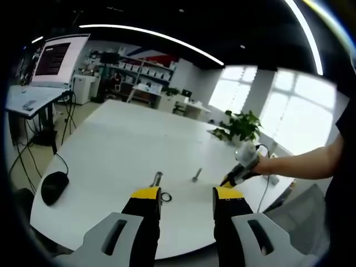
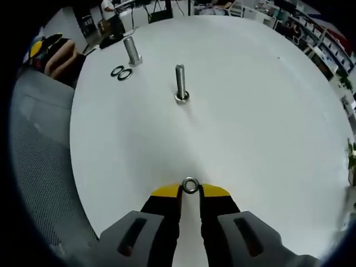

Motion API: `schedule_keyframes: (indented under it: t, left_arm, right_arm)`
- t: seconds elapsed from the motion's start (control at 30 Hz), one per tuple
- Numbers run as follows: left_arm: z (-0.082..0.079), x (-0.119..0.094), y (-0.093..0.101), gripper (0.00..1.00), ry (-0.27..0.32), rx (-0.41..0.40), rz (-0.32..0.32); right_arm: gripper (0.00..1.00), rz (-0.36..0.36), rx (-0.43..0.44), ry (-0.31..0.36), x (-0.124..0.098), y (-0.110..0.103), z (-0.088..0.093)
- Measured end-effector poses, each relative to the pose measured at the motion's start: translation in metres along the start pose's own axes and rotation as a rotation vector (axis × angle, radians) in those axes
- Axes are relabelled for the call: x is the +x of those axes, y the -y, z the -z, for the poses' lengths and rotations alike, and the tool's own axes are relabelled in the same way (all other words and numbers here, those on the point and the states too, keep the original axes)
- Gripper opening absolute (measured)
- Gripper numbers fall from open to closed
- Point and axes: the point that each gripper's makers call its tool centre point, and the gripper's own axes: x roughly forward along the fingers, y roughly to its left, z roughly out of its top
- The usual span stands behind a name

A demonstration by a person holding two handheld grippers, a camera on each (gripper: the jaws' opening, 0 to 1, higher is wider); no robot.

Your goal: Place the washer onto the threaded stud by aligning its center hole with the stud, sliding it down to the base, and recovering from edge contact or off-axis alignment until the washer reaches the visible bottom stop.

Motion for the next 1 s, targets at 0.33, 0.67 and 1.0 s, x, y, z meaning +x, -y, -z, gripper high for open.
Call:
schedule_keyframes:
  t: [0.33,0.67,1.0]
  left_arm:
    - [0.001,0.000,0.001,0.35,-0.006,0.002,0.003]
    - [0.001,0.000,0.001,0.35,-0.004,0.002,0.006]
    - [0.000,-0.001,0.001,0.35,0.000,0.001,0.007]
  right_arm:
    - [0.14,0.010,-0.052,0.090,-0.024,-0.002,-0.042]
    - [0.14,0.024,-0.118,0.166,-0.035,-0.011,-0.089]
    - [0.14,0.020,-0.176,0.163,-0.026,-0.014,-0.114]
